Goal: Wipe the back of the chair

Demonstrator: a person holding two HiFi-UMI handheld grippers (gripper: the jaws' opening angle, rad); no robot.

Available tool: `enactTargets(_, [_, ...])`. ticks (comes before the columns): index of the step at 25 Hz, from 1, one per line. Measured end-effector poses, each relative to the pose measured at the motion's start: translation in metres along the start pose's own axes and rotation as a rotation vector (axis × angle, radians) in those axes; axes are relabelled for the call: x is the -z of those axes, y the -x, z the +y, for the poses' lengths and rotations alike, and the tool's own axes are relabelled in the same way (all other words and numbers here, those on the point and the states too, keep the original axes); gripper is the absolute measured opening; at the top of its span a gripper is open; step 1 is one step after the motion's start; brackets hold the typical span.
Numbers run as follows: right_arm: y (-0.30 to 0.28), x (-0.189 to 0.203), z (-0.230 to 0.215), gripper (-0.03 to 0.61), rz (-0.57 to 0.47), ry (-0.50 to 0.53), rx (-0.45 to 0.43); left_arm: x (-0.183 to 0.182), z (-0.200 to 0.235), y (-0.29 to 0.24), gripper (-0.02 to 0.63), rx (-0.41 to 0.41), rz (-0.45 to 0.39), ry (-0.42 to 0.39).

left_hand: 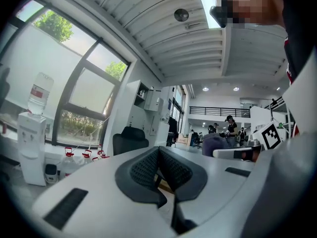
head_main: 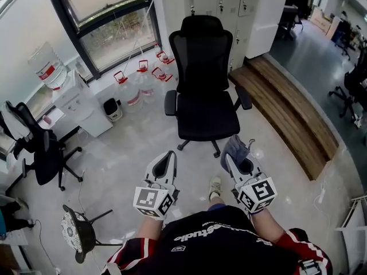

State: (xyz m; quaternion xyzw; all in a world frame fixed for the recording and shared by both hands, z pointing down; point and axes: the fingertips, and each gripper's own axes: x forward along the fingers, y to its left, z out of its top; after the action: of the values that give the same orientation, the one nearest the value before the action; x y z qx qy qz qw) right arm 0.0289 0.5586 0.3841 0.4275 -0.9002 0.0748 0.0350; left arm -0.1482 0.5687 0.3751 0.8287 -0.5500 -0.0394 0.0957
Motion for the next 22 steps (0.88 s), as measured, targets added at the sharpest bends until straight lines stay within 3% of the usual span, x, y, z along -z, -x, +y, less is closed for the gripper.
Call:
enactTargets(7, [-0.074, -0.035, -0.101, 0.075, -0.031, 0.003, -0.034, -0.029, 0.002, -0.131, 0.023, 0.010, -0.015, -0.042])
enactTargets(14, [-0.124, -0.060, -0.222, 0.074, -0.037, -0.012, -0.012, -0.043, -0.009, -0.265, 0.023, 0.025, -0.005, -0.082])
enactTargets(22, [-0.154, -0.067, -0.313, 0.074, -0.030, -0.058, -0.002, -0.048, -0.018, -0.348, 0.025, 0.002, 0.027, -0.104])
